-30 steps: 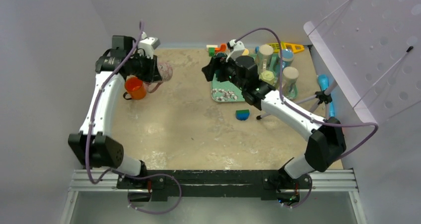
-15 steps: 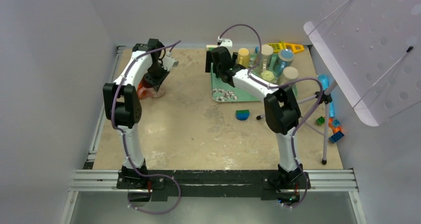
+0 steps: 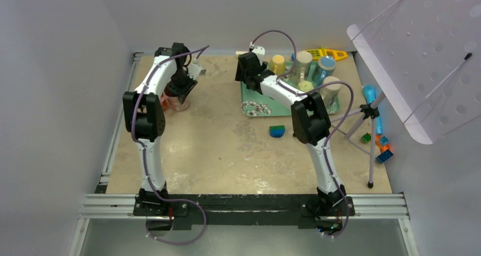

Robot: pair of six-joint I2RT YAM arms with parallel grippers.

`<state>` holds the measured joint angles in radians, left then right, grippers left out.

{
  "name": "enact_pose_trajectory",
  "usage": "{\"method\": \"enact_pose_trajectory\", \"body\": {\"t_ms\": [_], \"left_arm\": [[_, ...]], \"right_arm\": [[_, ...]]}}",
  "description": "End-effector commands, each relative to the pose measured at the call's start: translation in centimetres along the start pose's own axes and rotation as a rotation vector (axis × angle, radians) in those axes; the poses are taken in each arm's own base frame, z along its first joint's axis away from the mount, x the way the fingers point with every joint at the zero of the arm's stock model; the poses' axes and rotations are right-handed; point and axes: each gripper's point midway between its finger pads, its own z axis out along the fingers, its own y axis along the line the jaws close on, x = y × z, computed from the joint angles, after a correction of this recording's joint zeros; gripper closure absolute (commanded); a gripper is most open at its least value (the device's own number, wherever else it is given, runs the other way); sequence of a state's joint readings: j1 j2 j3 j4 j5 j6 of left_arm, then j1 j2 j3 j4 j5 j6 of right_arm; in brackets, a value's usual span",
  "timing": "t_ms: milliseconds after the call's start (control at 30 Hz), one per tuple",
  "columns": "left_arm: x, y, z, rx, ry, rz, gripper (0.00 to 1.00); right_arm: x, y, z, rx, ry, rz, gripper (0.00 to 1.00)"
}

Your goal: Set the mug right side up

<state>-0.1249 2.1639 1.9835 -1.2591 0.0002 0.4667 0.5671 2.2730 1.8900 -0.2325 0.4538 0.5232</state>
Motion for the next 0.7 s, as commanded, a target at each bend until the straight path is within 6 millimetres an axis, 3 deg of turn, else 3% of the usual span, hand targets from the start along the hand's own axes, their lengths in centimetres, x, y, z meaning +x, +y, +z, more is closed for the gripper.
{"method": "enact_pose_trajectory", "body": {"t_ms": [0,233,333,400,433,567,667], "left_arm": [[-1.2,-1.2,-4.2,0.025,-0.122,0.011,0.58],[-0.7,-3.6,-8.5,0.065,-0.264,0.018,0.55],[-0.4,-4.5,-10.1,0.083,-0.310,0.019,0.55],[-0.5,-5.7,-11.7,0.119,-0.365,0.024,0.55],[-0.5,-6.4,-12.7,0.143,-0.400,0.027,0.54],[-0.6,-9.9,-17.5,0.267,-0.575,0.046,0.51],[-0.8,-12.1,-20.8,0.361,-0.704,0.045,0.42]], "right_arm": [[-1.6,-0.5,1.2,0.012,0.002,0.050,0.28],[-0.9,-2.3,2.5,0.024,0.051,0.061,0.50],[-1.0,-2.5,2.6,0.010,0.052,0.042,0.74],[-1.3,-2.4,2.4,-0.006,0.049,0.016,0.98],[-1.7,-2.3,2.1,-0.013,0.045,0.010,1.00],[-3.8,-1.1,-1.0,-0.135,-0.009,-0.011,1.00],[-7.9,0.9,-5.9,-0.310,-0.134,-0.006,1.00]]}}
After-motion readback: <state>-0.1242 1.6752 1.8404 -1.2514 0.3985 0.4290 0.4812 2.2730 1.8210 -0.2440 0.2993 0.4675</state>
